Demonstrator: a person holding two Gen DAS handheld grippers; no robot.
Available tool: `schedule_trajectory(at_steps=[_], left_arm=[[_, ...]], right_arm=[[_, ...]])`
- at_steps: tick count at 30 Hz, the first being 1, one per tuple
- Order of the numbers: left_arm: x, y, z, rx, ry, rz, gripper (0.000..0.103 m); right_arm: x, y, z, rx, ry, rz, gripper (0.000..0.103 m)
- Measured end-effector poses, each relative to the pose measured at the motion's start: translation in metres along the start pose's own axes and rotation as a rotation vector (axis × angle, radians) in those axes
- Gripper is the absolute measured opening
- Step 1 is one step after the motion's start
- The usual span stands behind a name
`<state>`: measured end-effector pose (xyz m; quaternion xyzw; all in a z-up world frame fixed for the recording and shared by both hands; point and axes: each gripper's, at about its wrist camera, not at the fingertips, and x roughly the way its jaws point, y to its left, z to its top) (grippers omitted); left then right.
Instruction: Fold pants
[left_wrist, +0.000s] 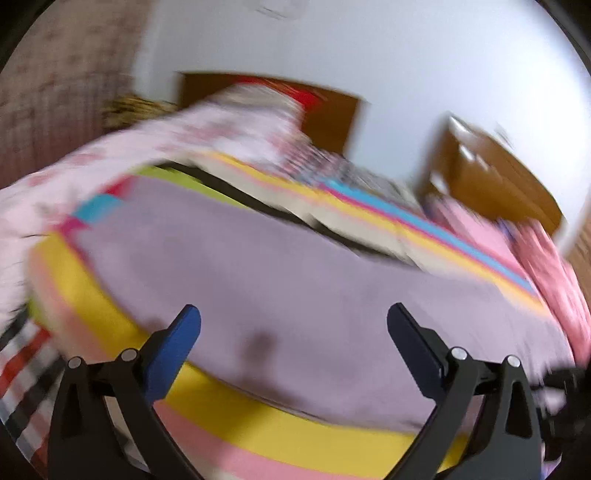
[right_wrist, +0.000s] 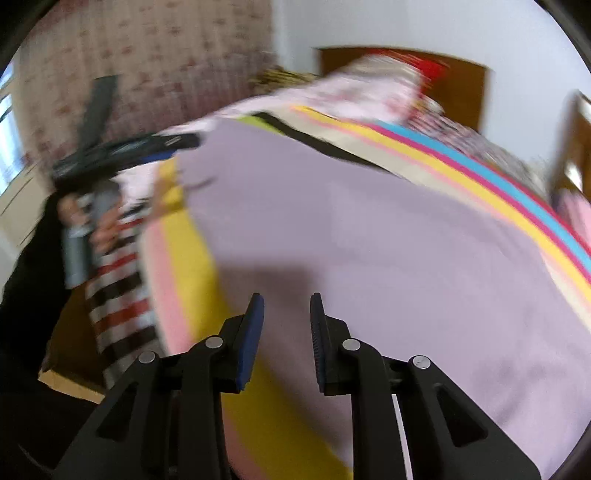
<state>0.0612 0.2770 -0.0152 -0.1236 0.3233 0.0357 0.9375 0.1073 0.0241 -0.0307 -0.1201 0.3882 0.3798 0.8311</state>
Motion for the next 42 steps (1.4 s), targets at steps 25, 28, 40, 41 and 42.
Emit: schedule_trajectory(at_steps=[25, 28, 40, 41, 42], left_arm=[[0.031, 0.038, -0.049, -0.106, 0.151, 0.046, 0.095], [0.031, 0.04, -0.051, -0.1, 0.144, 0.045, 0.097], [0.04, 0.048, -0.049, -0.097, 0.152, 0.013, 0.102], [0.041, 0.046, -0.048, -0.096, 0.156, 0.013, 0.102], [0.042, 0.047, -0.047, -0.099, 0.163, 0.01, 0.102]], right_arm=[[0.047, 0.064, 0.016, -0.231, 0.01, 0.074, 0.014], [0.05, 0.064, 0.022, -0.237, 0.015, 0.05, 0.014], [0.05, 0.067, 0.017, -0.275, 0.069, 0.1, 0.007], [0.05, 0.066, 0.017, -0.268, 0.078, 0.107, 0.008], [0.05, 0.066, 0.018, -0.267, 0.093, 0.112, 0.008]])
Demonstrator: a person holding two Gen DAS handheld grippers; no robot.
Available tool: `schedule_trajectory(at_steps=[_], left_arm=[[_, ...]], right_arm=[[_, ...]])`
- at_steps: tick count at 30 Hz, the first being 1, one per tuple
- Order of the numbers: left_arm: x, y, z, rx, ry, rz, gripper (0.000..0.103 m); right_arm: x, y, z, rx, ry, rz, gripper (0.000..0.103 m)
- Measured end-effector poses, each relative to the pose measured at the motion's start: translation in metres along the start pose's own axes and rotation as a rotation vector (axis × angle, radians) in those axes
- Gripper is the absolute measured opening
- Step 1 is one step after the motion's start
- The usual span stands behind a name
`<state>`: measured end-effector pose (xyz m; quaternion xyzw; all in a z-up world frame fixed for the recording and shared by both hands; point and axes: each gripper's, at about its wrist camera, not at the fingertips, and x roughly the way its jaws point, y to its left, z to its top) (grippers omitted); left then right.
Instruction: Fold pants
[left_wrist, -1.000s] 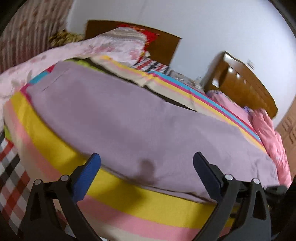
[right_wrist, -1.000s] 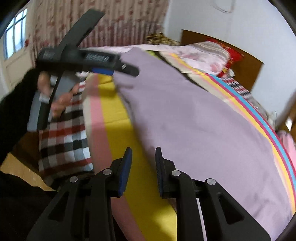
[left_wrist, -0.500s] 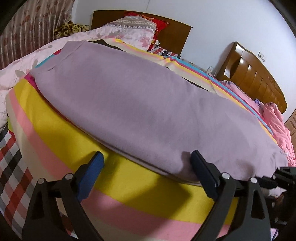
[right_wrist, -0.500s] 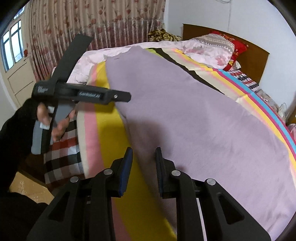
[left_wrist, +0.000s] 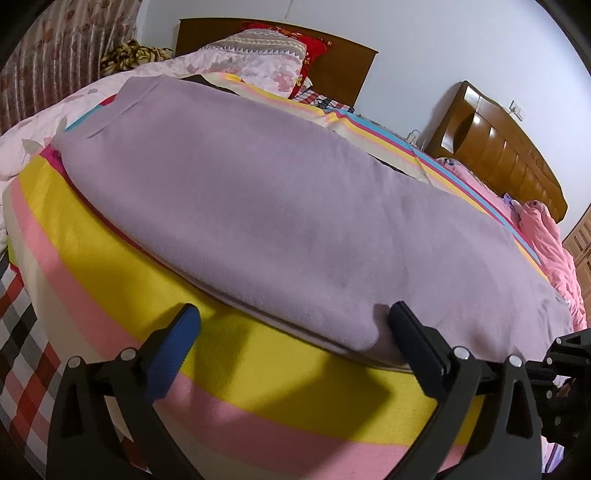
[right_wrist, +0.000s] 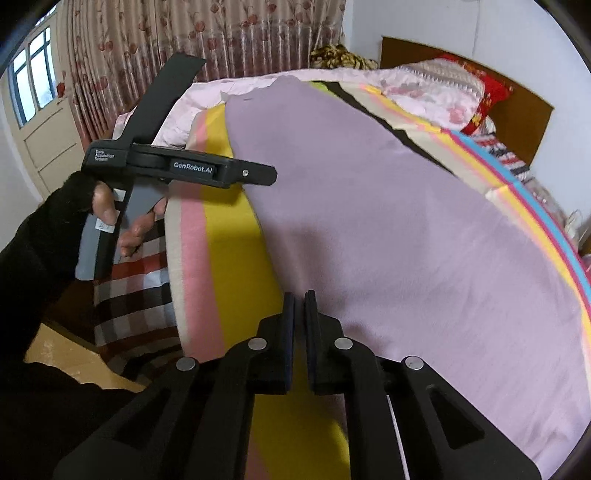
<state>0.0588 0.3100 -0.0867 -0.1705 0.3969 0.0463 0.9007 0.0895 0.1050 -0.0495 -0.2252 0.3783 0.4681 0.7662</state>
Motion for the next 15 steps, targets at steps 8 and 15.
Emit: schedule_trajectory(at_steps=[8, 15], left_arm=[[-0.038, -0.034, 0.006, 0.048, -0.077, 0.166, 0.1], [-0.035, -0.143, -0.007, 0.295, -0.05, -0.04, 0.101]], right_arm=[[-0.025, 0.005, -0.001, 0.007, -0.002, 0.001, 0.013], [-0.09, -0.051, -0.052, 0.295, -0.11, -0.196, 0.013]])
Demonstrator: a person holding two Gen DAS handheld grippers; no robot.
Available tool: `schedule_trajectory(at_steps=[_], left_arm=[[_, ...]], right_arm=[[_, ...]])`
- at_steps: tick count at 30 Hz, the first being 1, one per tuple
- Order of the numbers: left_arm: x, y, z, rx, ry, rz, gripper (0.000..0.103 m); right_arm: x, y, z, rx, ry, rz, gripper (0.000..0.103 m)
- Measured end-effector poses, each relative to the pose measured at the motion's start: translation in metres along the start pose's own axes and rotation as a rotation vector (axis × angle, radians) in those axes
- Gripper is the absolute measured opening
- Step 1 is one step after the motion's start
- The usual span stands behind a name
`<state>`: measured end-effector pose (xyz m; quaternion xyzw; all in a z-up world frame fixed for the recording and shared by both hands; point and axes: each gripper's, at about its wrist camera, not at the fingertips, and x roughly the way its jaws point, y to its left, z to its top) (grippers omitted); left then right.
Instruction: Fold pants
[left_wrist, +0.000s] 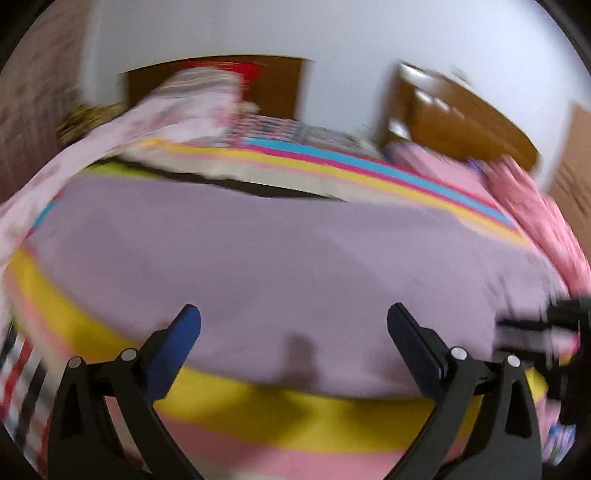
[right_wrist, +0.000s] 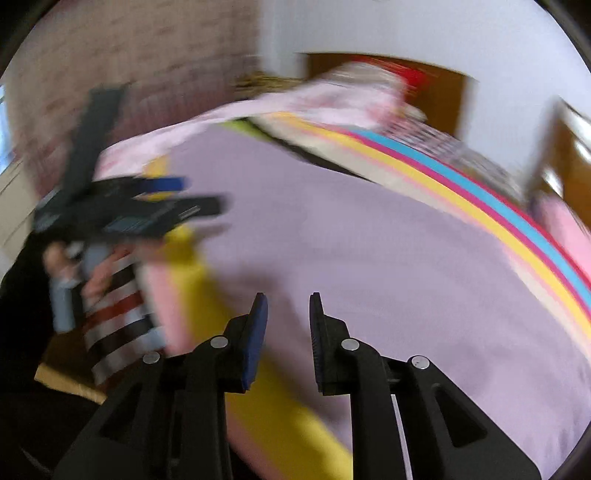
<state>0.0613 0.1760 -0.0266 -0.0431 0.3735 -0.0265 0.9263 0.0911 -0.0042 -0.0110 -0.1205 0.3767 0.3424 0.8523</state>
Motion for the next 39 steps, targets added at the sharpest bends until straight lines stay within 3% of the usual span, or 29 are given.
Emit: schedule_trajectory(at_steps=[3, 5, 6, 7, 8, 9, 10, 12, 16, 21, 24, 25, 27, 28, 30, 32, 36, 39], left_arm=[[0.027, -0.026, -0.006, 0.041, 0.079, -0.02, 0.101], [0.039, -0.027, -0.013, 0.024, 0.121, -0.025, 0.101], [0.041, -0.031, -0.017, 0.066, 0.097, 0.009, 0.101], [0.045, -0.037, -0.021, 0.115, 0.095, 0.043, 0.102], [0.045, -0.039, -0.021, 0.134, 0.084, 0.054, 0.102], [0.045, -0.034, -0.02, 0.107, 0.086, 0.048, 0.102], [0.046, -0.034, -0.018, 0.104, 0.092, 0.051, 0.102], [0.047, -0.038, -0.016, 0.107, 0.109, 0.061, 0.102], [0.032, -0.045, -0.011, 0.105, 0.107, 0.115, 0.101], [0.011, -0.108, -0.011, 0.264, -0.004, 0.034, 0.101], [0.03, -0.136, -0.021, 0.356, 0.052, 0.032, 0.101], [0.038, -0.139, -0.025, 0.363, 0.081, 0.027, 0.102], [0.048, -0.128, -0.022, 0.263, 0.1, -0.029, 0.102], [0.049, -0.123, -0.02, 0.218, 0.114, -0.055, 0.102], [0.05, -0.124, -0.014, 0.232, 0.128, -0.01, 0.101], [0.042, -0.131, -0.012, 0.259, 0.095, 0.005, 0.101], [0.019, -0.155, -0.013, 0.32, 0.004, -0.044, 0.101], [0.019, -0.179, -0.016, 0.374, -0.023, -0.081, 0.101]], right_arm=[[-0.02, -0.062, -0.034, 0.153, 0.062, -0.144, 0.013], [-0.029, -0.08, -0.054, 0.175, 0.102, -0.187, 0.013], [-0.032, -0.087, -0.067, 0.175, 0.13, -0.215, 0.014], [-0.035, -0.092, -0.08, 0.167, 0.138, -0.227, 0.026], [-0.043, -0.096, -0.093, 0.152, 0.096, -0.215, 0.05], [-0.045, -0.098, -0.1, 0.154, 0.088, -0.212, 0.063], [-0.047, -0.106, -0.11, 0.19, 0.092, -0.22, 0.069], [-0.054, -0.115, -0.119, 0.234, 0.067, -0.191, 0.069], [-0.069, -0.107, -0.128, 0.215, 0.052, -0.247, 0.071], [-0.1, -0.127, -0.142, 0.262, -0.059, -0.326, 0.075], [-0.102, -0.156, -0.168, 0.307, -0.011, -0.389, 0.076], [-0.106, -0.166, -0.182, 0.331, -0.05, -0.32, 0.076], [-0.11, -0.171, -0.187, 0.358, -0.087, -0.28, 0.076], [-0.114, -0.167, -0.185, 0.34, -0.079, -0.312, 0.076], [-0.123, -0.158, -0.184, 0.306, -0.101, -0.369, 0.076], [-0.147, -0.157, -0.196, 0.323, -0.189, -0.385, 0.076], [-0.195, -0.186, -0.249, 0.599, -0.386, -0.275, 0.076], [-0.202, -0.213, -0.288, 0.84, -0.456, -0.199, 0.068]])
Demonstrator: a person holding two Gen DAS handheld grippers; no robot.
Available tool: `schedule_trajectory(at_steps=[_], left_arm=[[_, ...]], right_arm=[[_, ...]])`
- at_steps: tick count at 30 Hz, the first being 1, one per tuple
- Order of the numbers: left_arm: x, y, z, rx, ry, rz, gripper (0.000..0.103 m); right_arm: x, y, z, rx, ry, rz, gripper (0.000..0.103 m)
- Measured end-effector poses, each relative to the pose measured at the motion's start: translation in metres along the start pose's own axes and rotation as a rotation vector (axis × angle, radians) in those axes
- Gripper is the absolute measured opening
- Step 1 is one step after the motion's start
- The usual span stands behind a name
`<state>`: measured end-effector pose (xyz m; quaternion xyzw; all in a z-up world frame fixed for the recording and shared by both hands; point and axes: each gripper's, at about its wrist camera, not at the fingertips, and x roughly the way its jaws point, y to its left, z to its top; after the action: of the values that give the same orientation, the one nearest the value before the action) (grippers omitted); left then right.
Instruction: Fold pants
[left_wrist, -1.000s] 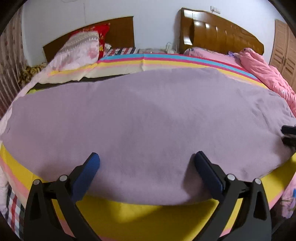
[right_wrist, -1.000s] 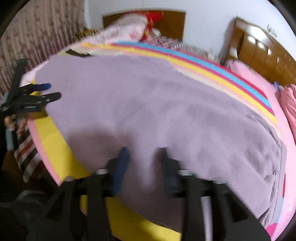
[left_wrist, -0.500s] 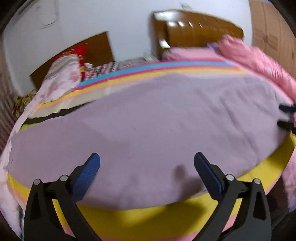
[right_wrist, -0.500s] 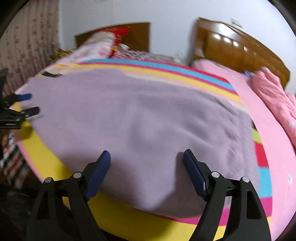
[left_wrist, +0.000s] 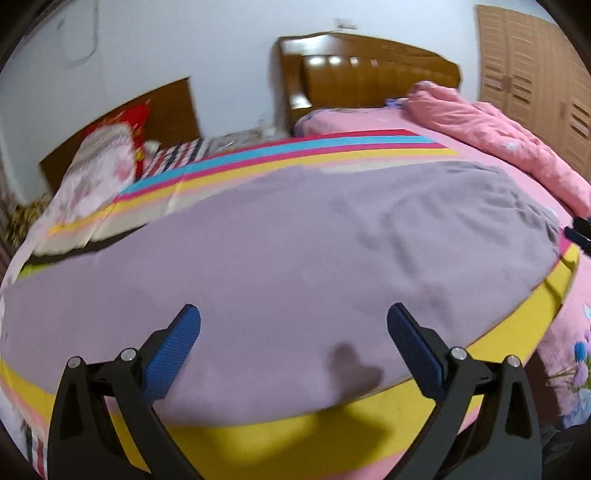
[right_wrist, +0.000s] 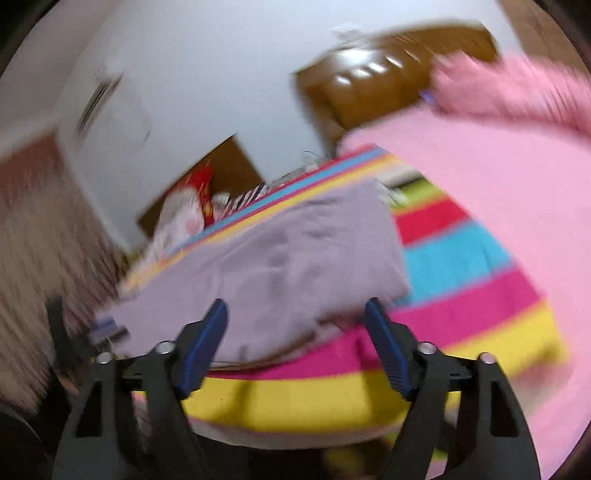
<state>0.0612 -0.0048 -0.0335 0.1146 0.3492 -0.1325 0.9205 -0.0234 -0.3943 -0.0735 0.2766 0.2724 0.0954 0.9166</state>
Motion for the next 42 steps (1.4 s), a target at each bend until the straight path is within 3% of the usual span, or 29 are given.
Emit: schedule_trajectory(at_steps=[5, 9, 12, 13, 14, 18, 20, 24, 30, 36, 39, 42], left_arm=[[0.03, -0.027, -0.004, 0.073, 0.107, -0.019, 0.102], [0.037, -0.011, -0.008, -0.046, 0.122, -0.095, 0.102], [0.038, -0.015, -0.01, -0.025, 0.12, -0.076, 0.102], [0.039, -0.016, -0.01, -0.029, 0.12, -0.074, 0.102], [0.039, -0.018, -0.011, -0.03, 0.12, -0.073, 0.102], [0.032, -0.024, -0.005, 0.004, 0.112, -0.041, 0.101], [0.021, -0.038, -0.004, 0.071, 0.07, -0.033, 0.101], [0.021, -0.053, -0.009, 0.16, 0.071, 0.001, 0.101], [0.032, -0.029, -0.011, 0.008, 0.125, -0.118, 0.102], [0.028, -0.028, -0.013, 0.048, 0.11, -0.114, 0.102], [0.03, -0.022, -0.012, 0.034, 0.12, -0.145, 0.102], [0.022, -0.021, -0.007, 0.053, 0.104, -0.134, 0.101]], right_arm=[[0.007, -0.015, 0.003, 0.074, -0.023, 0.03, 0.063], [0.027, -0.009, 0.009, 0.1, -0.004, 0.041, 0.061], [0.026, -0.009, 0.009, 0.106, -0.017, 0.032, 0.047], [0.024, -0.012, 0.008, 0.114, -0.028, 0.017, 0.032], [0.022, -0.015, 0.008, 0.121, -0.037, 0.013, 0.027], [0.017, 0.003, 0.018, 0.024, -0.079, -0.05, 0.018], [0.018, 0.01, 0.023, -0.008, -0.08, -0.105, 0.017], [0.034, -0.014, 0.014, 0.062, -0.029, -0.128, 0.017], [0.034, -0.018, 0.011, 0.084, -0.04, -0.131, 0.016], [0.029, -0.015, 0.008, 0.088, -0.034, -0.148, 0.017], [0.028, -0.013, 0.019, 0.069, 0.006, -0.176, 0.027], [0.017, -0.005, 0.037, -0.004, -0.027, -0.24, 0.034]])
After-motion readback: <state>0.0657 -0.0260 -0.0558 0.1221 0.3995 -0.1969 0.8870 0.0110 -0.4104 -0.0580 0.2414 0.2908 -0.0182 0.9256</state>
